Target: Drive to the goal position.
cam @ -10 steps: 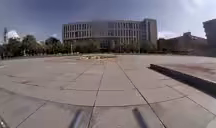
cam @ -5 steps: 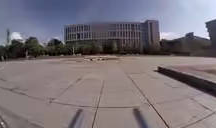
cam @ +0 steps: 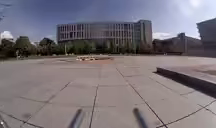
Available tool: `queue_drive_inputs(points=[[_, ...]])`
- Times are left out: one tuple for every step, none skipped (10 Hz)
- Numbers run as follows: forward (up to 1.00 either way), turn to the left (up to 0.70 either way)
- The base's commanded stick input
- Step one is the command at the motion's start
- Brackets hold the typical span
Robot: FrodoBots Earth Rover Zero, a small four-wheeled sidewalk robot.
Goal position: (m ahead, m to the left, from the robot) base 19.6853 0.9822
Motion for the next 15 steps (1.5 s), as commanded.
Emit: queue_drive_inputs(points=[[1.00,-0.02],[1.00,-0.04],[1.00,-0.06],[1.00,-0.09],[1.00,-0.21],[1.00,-0.34],[1.00,-0.36],[1.00,-0.36],[1.00,-0.36],[1.00,-0.23],[1.00,-0.05],[1.00,-0.02],[1.00,-0.02],[1.00,-0.03],[1.00,-0.16]])
